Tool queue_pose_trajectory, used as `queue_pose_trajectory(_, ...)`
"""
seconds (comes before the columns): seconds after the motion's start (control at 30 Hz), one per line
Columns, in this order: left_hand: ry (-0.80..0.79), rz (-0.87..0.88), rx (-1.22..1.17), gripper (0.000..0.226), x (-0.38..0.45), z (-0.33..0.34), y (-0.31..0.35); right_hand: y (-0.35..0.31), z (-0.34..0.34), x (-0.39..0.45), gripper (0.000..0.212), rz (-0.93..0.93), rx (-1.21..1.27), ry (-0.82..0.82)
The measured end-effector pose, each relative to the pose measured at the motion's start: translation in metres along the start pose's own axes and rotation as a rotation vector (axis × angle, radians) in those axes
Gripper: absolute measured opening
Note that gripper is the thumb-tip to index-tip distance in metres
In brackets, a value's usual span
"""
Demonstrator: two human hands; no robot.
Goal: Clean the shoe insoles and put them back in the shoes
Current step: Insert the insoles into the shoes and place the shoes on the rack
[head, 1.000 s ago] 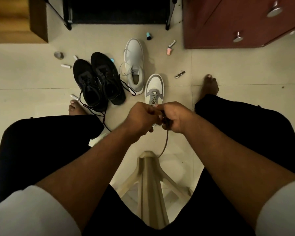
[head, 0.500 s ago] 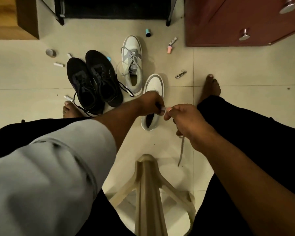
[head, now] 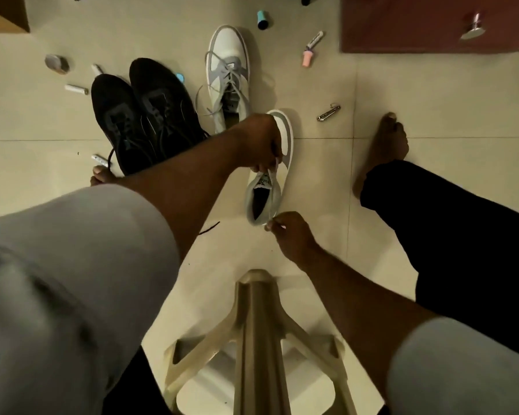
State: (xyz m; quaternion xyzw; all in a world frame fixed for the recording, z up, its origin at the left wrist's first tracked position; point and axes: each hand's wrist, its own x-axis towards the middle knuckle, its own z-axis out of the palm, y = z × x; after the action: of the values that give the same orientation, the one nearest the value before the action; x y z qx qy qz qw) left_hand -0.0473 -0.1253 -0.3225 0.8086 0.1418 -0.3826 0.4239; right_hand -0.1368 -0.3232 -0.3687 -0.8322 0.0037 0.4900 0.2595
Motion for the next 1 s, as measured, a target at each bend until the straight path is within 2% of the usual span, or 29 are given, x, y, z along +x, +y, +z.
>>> queue_pose_trajectory(0.1, 0.034, -0.037, -0.142, 0.012, -0.015, 0.001, -0.019, -0.015, 0.012, 0.041, 0.011, -0.009, 0.181, 0.213)
queue_pose_trajectory(0.17, 0.114, -0.079, -0.415, 0.011, -0.027, 0.015, -0.037, -0.030, 0.003, 0.063, 0.014, 0.019, 0.343, 0.341)
queue_pose_trajectory(0.23, 0.178, -0.136, -0.730, 0.013, -0.038, 0.037, -0.051, -0.047, -0.011, 0.082, 0.017, -0.006, 0.437, 0.393)
queue_pose_trajectory(0.3, 0.235, -0.177, -0.979, 0.008, -0.046, 0.060, -0.054, -0.065, -0.026, 0.091, 0.018, -0.037, 0.554, 0.289)
queue_pose_trajectory(0.37, 0.317, -0.180, -1.137, 0.004, -0.051, 0.074, -0.049, -0.081, -0.034, 0.095, 0.019, -0.121, 0.640, 0.083)
queue_pose_trajectory(0.5, 0.596, -0.184, -1.156, 0.015, -0.047, 0.066, -0.047, -0.089, -0.031, 0.090, 0.016, -0.154, 0.526, -0.301)
queue_pose_trajectory(0.57, 0.753, -0.241, -1.112, 0.020, -0.040, 0.054, -0.053, -0.079, -0.026, 0.087, 0.018, -0.148, 0.507, -0.363)
queue_pose_trajectory(0.67, 0.850, -0.280, -1.093, 0.021, -0.031, 0.045, -0.062, -0.063, -0.020, 0.085, 0.026, -0.165, 0.501, -0.317)
queue_pose_trajectory(0.8, 0.809, -0.344, -1.240, 0.018, -0.018, 0.053, -0.072, -0.046, -0.009, 0.081, 0.022, -0.256, 0.311, -0.094)
queue_pose_trajectory(0.83, 0.770, -0.372, -1.331, 0.017, -0.013, 0.058, -0.075, -0.045, -0.007, 0.078, 0.026, -0.238, 0.388, -0.029)
queue_pose_trajectory(0.9, 0.670, -0.482, -1.509, 0.017, -0.003, 0.075, -0.082, -0.045, -0.004, 0.073, 0.032, -0.087, 0.737, 0.085)
queue_pose_trajectory(1.0, 0.450, -0.672, -1.580, 0.019, 0.003, 0.115, -0.087, -0.043, -0.003, 0.068, 0.018, 0.146, 1.186, 0.199)
